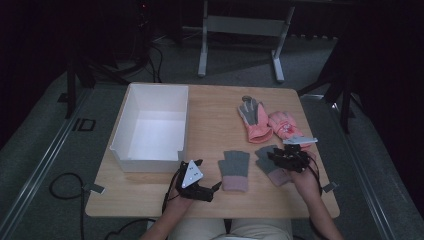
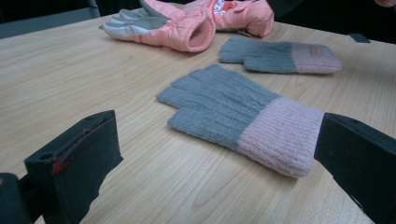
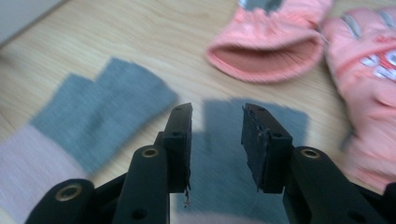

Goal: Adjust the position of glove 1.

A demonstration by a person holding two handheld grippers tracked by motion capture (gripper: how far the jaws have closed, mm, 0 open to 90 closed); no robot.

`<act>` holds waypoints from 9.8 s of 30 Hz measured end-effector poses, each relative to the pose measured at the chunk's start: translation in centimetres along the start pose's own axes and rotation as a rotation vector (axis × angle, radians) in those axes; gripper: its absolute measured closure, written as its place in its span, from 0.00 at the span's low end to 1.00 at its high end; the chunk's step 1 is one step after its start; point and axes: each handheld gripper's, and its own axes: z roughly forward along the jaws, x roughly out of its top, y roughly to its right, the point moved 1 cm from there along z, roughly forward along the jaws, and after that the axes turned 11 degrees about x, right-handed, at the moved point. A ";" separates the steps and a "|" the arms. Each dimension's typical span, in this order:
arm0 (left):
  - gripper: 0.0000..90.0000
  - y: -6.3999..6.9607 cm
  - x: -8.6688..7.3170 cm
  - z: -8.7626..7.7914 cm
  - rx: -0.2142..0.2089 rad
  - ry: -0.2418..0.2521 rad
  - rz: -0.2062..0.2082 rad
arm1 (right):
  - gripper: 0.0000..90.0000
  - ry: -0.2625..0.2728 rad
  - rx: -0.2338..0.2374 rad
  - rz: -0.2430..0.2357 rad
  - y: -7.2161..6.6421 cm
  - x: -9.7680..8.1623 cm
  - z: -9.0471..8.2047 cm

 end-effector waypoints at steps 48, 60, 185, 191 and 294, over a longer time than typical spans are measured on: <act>0.00 0.7 0.0 -0.1 0.036 0.004 0.052 | 0.96 0.072 -0.119 0.204 -2.0 -2.1 -4.3; 0.00 0.8 0.0 -0.1 0.035 0.005 0.056 | 0.96 0.055 -0.157 0.303 -2.5 -5.0 -2.2; 0.00 1.1 0.3 -0.5 -0.052 0.018 0.081 | 0.83 -0.103 0.187 0.043 -6.8 -0.3 7.7; 0.04 1.4 1.9 -1.0 -0.109 0.043 0.092 | 0.78 -0.053 0.137 0.026 -6.2 0.8 5.5; 0.76 -1.2 18.0 1.1 -0.359 -0.270 0.747 | 0.82 0.166 0.354 0.087 -6.1 11.7 2.3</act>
